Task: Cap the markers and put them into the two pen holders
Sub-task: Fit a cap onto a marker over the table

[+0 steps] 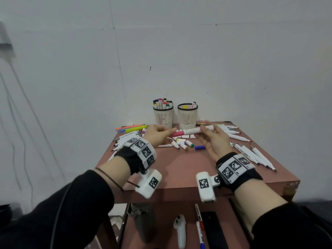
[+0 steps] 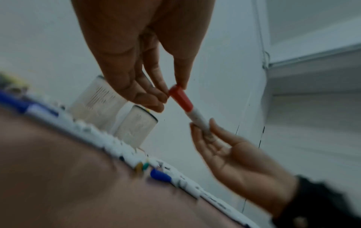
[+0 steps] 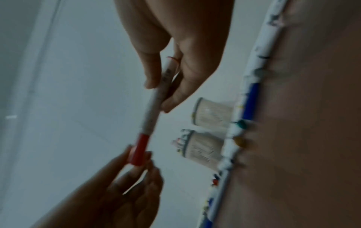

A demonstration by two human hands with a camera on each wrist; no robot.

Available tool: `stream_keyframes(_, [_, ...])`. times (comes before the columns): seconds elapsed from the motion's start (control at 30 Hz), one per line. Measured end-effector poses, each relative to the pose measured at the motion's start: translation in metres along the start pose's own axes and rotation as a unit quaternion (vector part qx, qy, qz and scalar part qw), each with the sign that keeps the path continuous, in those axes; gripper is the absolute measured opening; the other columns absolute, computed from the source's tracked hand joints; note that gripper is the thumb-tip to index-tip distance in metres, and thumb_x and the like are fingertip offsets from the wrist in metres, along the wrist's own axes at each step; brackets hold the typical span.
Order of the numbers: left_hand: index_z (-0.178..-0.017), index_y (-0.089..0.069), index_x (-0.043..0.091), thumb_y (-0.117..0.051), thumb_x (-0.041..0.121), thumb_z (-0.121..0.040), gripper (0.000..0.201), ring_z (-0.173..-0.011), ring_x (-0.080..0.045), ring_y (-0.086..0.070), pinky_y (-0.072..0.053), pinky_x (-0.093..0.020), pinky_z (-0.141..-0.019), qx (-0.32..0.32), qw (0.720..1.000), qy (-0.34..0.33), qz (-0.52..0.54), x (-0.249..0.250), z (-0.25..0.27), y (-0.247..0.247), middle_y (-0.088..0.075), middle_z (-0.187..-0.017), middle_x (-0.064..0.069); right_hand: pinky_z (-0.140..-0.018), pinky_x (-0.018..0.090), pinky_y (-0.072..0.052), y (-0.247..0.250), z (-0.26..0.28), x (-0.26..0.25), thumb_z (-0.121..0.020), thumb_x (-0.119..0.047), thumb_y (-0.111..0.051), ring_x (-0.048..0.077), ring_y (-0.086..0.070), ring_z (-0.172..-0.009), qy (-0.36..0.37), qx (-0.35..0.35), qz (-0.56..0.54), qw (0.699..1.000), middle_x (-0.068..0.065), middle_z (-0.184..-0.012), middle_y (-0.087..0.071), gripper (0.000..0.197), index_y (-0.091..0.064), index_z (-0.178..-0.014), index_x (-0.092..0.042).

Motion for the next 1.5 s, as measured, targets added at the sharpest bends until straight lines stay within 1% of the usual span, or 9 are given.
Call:
stream_keyframes(0.23, [-0.095, -0.071, 0.014, -0.074, 0.019, -0.080, 0.016, -0.081, -0.013, -0.063, -0.050, -0.022, -0.071, -0.027, 0.952, -0.076, -0.295, 0.031, -0.052, 0.010, -0.069, -0.086, 0.000, -0.077, 0.037, -0.059, -0.036, -0.036, -0.070, -0.083, 0.007, -0.064, 0.025, -0.068, -0.085, 0.151, 0.032, 0.141, 0.978, 0.014, -0.089, -0.061, 0.025, -0.061, -0.097, -0.012])
stream_keyframes(0.4, [-0.101, -0.071, 0.018, -0.070, 0.010, -0.081, 0.022, -0.084, -0.009, -0.056, -0.042, -0.017, -0.069, -0.058, 0.896, -0.090, -0.430, 0.023, -0.087, 0.006, -0.061, -0.088, 0.003, -0.078, 0.040, -0.058, -0.062, -0.071, -0.103, -0.078, -0.003, -0.070, 0.017, -0.062, -0.076, 0.285, 0.041, 0.323, 0.902, -0.004, -0.078, -0.052, 0.029, -0.064, -0.095, -0.026])
stream_keyframes(0.57, [-0.108, -0.070, 0.019, -0.069, 0.011, -0.081, 0.028, -0.092, -0.013, -0.059, -0.044, -0.020, -0.076, -0.124, 0.842, -0.087, -0.518, 0.002, -0.117, -0.007, -0.063, -0.100, 0.001, -0.073, 0.012, -0.045, -0.082, -0.105, -0.104, -0.081, -0.002, -0.067, 0.004, -0.051, -0.069, 0.333, 0.020, 0.432, 0.838, -0.008, -0.079, -0.049, 0.029, -0.063, -0.104, -0.019])
stream_keyframes(0.7, [-0.122, -0.063, 0.020, -0.062, 0.009, -0.087, 0.037, -0.110, -0.019, -0.057, -0.041, -0.020, -0.080, -0.203, 0.758, -0.090, -0.613, -0.016, -0.128, -0.028, -0.061, -0.119, 0.001, -0.081, 0.023, -0.045, -0.087, -0.132, -0.092, -0.081, -0.001, -0.064, 0.016, -0.055, -0.083, 0.343, 0.009, 0.507, 0.791, 0.001, -0.093, -0.053, 0.029, -0.063, -0.104, -0.018])
stream_keyframes(0.8, [-0.118, -0.065, 0.020, -0.064, 0.008, -0.083, 0.037, -0.103, -0.024, -0.060, -0.051, -0.030, -0.085, -0.242, 0.719, -0.077, -0.647, -0.030, -0.135, -0.036, -0.064, -0.115, -0.002, -0.079, 0.020, -0.040, -0.085, -0.150, -0.078, -0.082, 0.001, -0.062, 0.016, -0.053, -0.084, 0.328, -0.004, 0.561, 0.760, 0.005, -0.096, -0.054, 0.029, -0.063, -0.105, -0.017])
stream_keyframes(0.9, [-0.112, -0.067, 0.021, -0.070, 0.012, -0.076, 0.037, -0.100, -0.024, -0.061, -0.053, -0.037, -0.086, -0.255, 0.707, -0.080, -0.655, -0.034, -0.140, -0.039, -0.063, -0.109, -0.002, -0.084, 0.025, -0.044, -0.083, -0.162, -0.069, -0.083, 0.002, -0.062, 0.016, -0.052, -0.086, 0.312, -0.014, 0.580, 0.752, 0.005, -0.096, -0.053, 0.033, -0.061, -0.110, -0.016])
stream_keyframes(1.03, [-0.116, -0.065, 0.019, -0.073, 0.016, -0.077, 0.040, -0.103, -0.022, -0.058, -0.050, -0.032, -0.084, -0.263, 0.695, -0.106, -0.661, -0.035, -0.148, -0.045, -0.062, -0.113, -0.003, -0.081, 0.025, -0.043, -0.078, -0.170, -0.058, -0.084, 0.004, -0.060, 0.018, -0.054, -0.088, 0.268, -0.017, 0.544, 0.795, 0.003, -0.089, -0.052, 0.049, -0.045, -0.126, -0.014])
stream_keyframes(1.17, [-0.110, -0.065, 0.015, -0.076, 0.021, -0.076, 0.036, -0.102, -0.019, -0.057, -0.047, -0.028, -0.081, -0.258, 0.716, -0.120, -0.637, -0.036, -0.152, -0.047, -0.062, -0.109, -0.003, -0.085, 0.038, -0.050, -0.074, -0.177, -0.048, -0.084, 0.001, -0.062, 0.025, -0.056, -0.092, 0.252, -0.018, 0.552, 0.795, 0.007, -0.093, -0.053, 0.041, -0.045, -0.118, -0.014])
stream_keyframes(1.5, [-0.112, -0.067, 0.013, -0.075, 0.021, -0.079, 0.035, -0.107, -0.021, -0.058, -0.043, -0.023, -0.080, -0.295, 0.718, -0.093, -0.623, -0.042, -0.157, -0.051, -0.063, -0.115, -0.004, -0.080, 0.029, -0.047, -0.069, -0.181, -0.036, -0.087, -0.005, -0.062, 0.015, -0.054, -0.081, 0.254, -0.050, 0.583, 0.770, 0.006, -0.086, -0.057, 0.031, -0.050, -0.115, -0.009])
Point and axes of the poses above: each hand's wrist, its own z-axis away from the middle knuckle, its own y-axis out of the back of the hand, x = y × z, the point moved 8 cm from there along -z, towards the middle knuckle
